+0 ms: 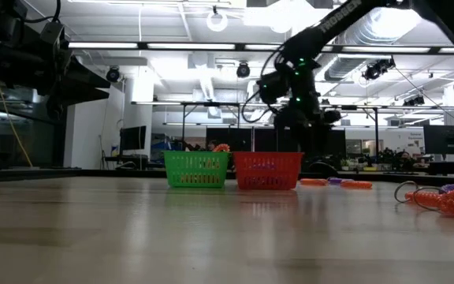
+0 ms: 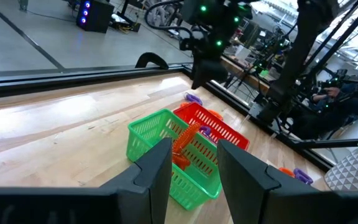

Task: Sort spring keychains
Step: Put the purple spring keychain into the orange bin

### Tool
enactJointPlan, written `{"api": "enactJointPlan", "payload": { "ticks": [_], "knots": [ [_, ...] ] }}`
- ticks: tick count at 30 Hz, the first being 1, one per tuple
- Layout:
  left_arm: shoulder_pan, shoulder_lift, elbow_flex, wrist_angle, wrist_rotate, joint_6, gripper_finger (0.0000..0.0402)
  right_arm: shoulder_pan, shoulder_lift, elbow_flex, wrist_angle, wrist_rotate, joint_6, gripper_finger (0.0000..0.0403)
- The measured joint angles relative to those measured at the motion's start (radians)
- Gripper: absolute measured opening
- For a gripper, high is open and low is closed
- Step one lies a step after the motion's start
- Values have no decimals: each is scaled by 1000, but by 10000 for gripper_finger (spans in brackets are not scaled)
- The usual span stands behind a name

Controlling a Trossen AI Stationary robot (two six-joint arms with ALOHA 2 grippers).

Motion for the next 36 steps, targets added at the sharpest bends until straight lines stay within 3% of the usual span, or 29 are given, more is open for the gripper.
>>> {"api": "enactJointPlan", "payload": {
  "ticks": [10,17,25,36],
  "knots": [
    [0,0,0,0,0,0,126,-97,-260,-357,186,17,215,222],
    [0,0,0,0,0,0,126,-129,-353,-521,303,-31,328,222],
    [0,0,0,0,0,0,126,-132,-351,-603,424,-54,379,222],
    [0,0,0,0,0,0,126,-175,-349,-619,496,-78,388,222]
  ]
}}
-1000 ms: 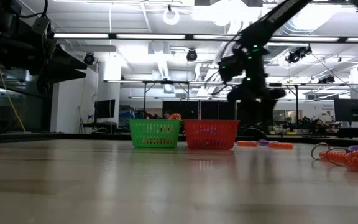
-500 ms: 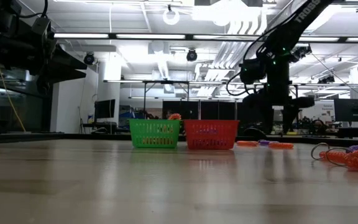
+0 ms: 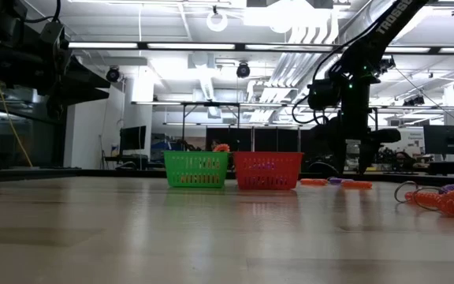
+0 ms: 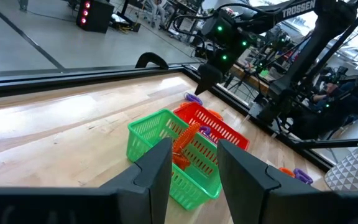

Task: Sort spring keychains
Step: Put the purple spring keychain into the orange bin

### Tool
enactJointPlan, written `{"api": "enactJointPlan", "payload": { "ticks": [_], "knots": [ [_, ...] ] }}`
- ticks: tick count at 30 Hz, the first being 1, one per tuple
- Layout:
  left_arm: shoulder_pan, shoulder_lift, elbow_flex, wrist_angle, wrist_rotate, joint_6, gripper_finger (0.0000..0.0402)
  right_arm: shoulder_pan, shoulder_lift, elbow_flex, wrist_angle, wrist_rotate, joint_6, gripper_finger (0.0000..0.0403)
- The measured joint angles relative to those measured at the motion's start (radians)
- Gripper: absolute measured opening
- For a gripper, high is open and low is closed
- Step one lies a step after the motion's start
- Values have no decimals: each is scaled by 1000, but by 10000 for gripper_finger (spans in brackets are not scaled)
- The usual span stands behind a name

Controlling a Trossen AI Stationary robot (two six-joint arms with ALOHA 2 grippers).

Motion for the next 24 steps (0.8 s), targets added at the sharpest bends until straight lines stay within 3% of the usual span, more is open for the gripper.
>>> {"api": "enactJointPlan", "payload": {
  "ticks": [11,24],
  "knots": [
    [0,0,0,0,0,0,126,-5,101,6,-7,-52,6,222],
    [0,0,0,0,0,0,126,-3,108,4,-8,-54,-31,222]
  ]
}}
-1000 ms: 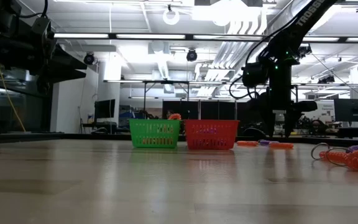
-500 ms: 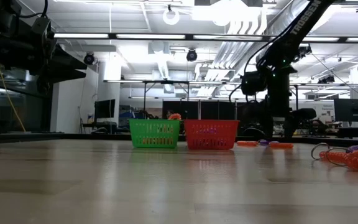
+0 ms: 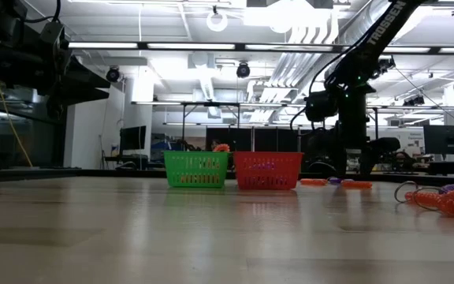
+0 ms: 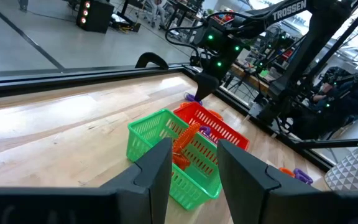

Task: Sort spring keychains
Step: Put the purple spring keychain into the orange bin

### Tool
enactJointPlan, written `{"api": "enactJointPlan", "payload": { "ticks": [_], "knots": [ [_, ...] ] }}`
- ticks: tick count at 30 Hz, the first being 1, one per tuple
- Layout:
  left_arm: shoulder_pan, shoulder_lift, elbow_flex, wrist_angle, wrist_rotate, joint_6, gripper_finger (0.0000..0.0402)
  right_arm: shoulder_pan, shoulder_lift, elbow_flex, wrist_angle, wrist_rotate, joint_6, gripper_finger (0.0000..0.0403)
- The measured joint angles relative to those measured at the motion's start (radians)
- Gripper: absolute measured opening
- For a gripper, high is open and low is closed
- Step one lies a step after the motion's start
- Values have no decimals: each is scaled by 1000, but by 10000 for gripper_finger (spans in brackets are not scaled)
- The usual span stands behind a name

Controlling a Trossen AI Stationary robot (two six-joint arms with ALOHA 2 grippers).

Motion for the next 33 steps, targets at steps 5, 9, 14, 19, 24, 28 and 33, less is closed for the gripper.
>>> {"api": "enactJointPlan", "payload": {
  "ticks": [5,9,14,19,24,28,33],
  "knots": [
    [0,0,0,0,0,0,126,0,1,-1,2,0,-6,220],
    [0,0,0,0,0,0,126,0,2,-2,6,0,-17,199],
    [0,0,0,0,0,0,126,0,2,-2,11,-3,-23,156],
    [0,0,0,0,0,0,126,0,2,-2,13,-5,-36,111],
    [0,0,0,0,0,0,126,0,2,-3,16,-7,-43,72],
    [0,0,0,0,0,0,126,0,3,-3,16,-6,-58,46],
    [0,0,0,0,0,0,126,1,3,-3,14,-6,-61,25]
  ]
}}
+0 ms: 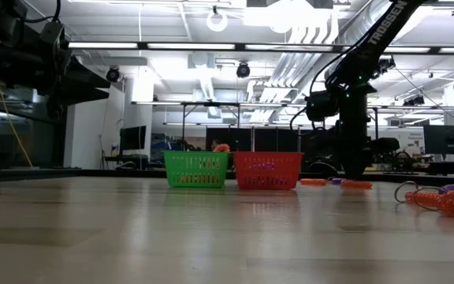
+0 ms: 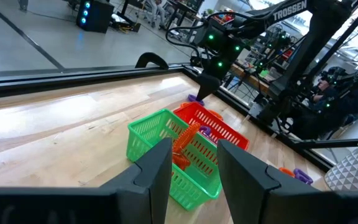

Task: Sort spring keychains
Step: Put the purple spring keychain into the orange bin

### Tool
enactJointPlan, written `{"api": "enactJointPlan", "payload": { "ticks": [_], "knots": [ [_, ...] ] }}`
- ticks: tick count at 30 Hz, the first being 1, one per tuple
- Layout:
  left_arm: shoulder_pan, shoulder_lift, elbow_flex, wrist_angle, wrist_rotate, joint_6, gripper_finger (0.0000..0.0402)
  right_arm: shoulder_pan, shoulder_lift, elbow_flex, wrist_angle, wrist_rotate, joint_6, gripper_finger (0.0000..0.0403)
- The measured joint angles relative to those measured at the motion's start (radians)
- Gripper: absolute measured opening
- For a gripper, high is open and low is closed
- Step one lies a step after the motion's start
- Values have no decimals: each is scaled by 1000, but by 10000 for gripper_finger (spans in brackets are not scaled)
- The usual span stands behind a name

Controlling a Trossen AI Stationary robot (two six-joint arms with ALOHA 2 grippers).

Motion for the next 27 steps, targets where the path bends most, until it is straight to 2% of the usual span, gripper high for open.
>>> {"api": "enactJointPlan", "payload": {
  "ticks": [14,21,27],
  "knots": [
    [0,0,0,0,0,0,126,-1,-30,-2,-1,-8,0,11],
    [0,0,0,0,0,0,126,0,-114,-4,-44,-26,-7,11],
    [0,0,0,0,0,0,126,4,-203,0,-44,-95,-8,11]
  ]
}}
